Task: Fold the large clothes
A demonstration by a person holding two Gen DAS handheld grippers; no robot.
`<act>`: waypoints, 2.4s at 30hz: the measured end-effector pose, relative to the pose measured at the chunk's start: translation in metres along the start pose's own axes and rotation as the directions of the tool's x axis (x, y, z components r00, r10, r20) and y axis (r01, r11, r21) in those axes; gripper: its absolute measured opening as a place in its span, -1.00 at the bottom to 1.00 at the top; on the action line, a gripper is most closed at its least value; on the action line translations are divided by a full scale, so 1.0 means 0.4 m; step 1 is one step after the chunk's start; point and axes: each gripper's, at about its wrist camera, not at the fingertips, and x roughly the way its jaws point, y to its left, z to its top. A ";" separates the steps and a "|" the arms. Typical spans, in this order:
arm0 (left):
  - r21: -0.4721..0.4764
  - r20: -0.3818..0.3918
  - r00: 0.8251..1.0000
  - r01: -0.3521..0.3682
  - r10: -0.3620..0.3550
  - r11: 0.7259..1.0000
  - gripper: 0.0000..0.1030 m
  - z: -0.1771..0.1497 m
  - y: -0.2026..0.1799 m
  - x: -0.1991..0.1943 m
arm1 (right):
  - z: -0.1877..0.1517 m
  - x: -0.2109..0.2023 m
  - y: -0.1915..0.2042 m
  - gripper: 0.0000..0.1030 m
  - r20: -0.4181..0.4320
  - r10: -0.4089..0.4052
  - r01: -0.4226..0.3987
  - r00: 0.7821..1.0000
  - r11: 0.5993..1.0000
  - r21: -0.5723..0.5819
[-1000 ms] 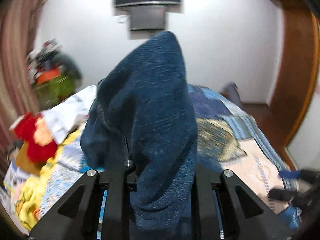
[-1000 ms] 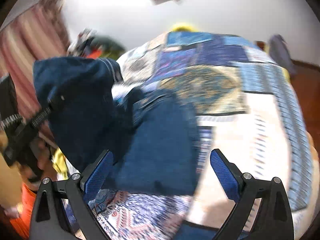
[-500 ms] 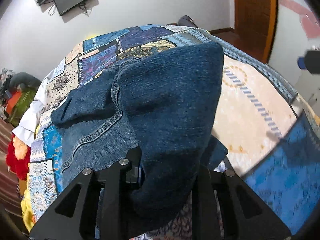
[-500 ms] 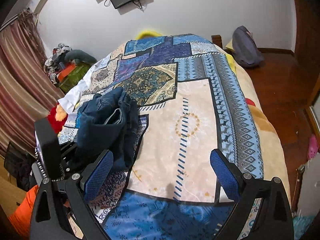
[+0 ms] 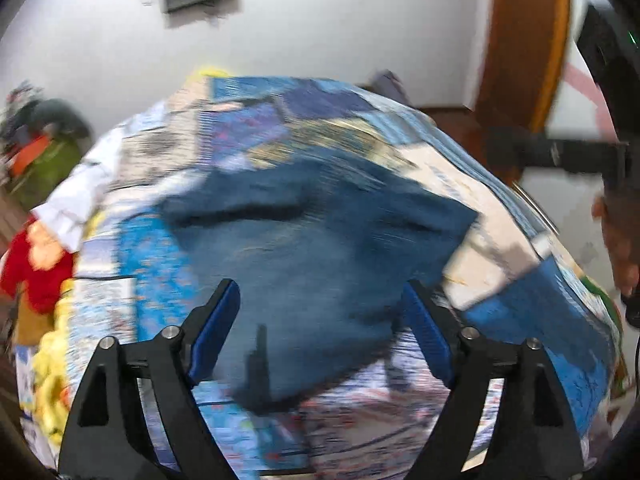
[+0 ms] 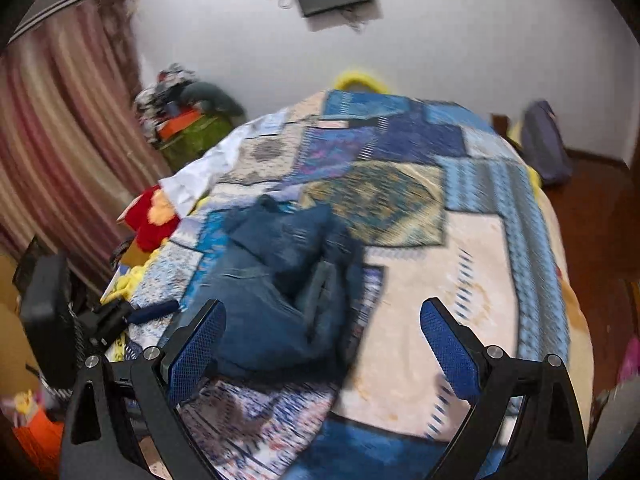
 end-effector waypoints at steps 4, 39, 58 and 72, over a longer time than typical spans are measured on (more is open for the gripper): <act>-0.072 -0.017 0.994 -0.107 0.106 0.992 0.73 -0.001 0.103 0.021 | 0.005 0.090 0.070 0.89 -0.054 0.026 -0.030 0.998 0.997 -0.067; -0.218 -0.235 0.972 -0.046 -0.006 0.975 0.86 0.095 0.371 0.391 | 0.185 0.408 0.087 0.90 -0.304 -0.042 -0.052 0.952 0.954 -0.295; -0.262 -0.220 0.970 -0.160 0.103 0.952 0.86 0.151 0.407 0.449 | 0.124 0.518 -0.178 0.90 -0.325 0.093 -0.068 0.941 0.994 0.086; -0.293 -0.159 0.987 -0.049 0.002 0.955 0.86 0.017 0.412 0.208 | 0.133 0.290 -0.181 0.91 -0.280 0.079 -0.034 0.957 0.986 0.163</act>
